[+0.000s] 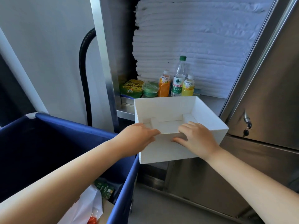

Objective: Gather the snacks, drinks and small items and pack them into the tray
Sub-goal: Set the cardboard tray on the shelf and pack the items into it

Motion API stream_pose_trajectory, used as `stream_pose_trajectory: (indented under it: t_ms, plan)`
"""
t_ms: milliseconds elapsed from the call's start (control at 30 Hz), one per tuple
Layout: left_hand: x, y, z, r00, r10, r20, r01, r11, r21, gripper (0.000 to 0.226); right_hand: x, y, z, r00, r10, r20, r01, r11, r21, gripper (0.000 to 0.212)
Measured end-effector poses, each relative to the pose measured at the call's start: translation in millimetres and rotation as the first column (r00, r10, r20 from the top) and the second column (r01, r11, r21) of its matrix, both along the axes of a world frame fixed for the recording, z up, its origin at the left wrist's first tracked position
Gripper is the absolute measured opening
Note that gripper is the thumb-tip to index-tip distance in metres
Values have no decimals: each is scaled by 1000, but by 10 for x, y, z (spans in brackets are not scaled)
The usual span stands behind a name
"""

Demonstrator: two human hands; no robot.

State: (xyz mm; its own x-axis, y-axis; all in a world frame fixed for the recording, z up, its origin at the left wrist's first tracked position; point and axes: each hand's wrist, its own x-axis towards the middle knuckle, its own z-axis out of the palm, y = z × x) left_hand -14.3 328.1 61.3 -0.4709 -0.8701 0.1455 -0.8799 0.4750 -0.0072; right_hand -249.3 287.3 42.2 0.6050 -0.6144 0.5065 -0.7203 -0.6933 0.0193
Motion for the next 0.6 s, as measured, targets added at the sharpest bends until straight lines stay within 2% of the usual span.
stream_pose_trajectory:
  t_ms: [100, 200, 333, 467, 600]
  plan:
    - [165, -132, -81, 999, 0, -51, -2, 999, -39, 33, 21, -74, -39, 999, -4, 54, 4, 1000, -13, 31]
    - [381, -294, -128, 993, 65, -95, -66, 998, -18, 32, -103, -172, -82, 997, -17, 69, 20, 999, -37, 35]
    - [546, -465, -166, 985, 94, -142, -91, 995, 28, 34, -250, -263, -152, 1000, -25, -9, 24, 995, -92, 36]
    - [622, -569, -193, 989, 35, -141, -32, 999, 18, 34, -170, -317, -149, 996, -35, -84, 28, 996, -90, 35]
    - [594, -632, -238, 986, 90, -143, -86, 996, 32, 43, -115, -322, -152, 989, -50, -137, 44, 998, -52, 34]
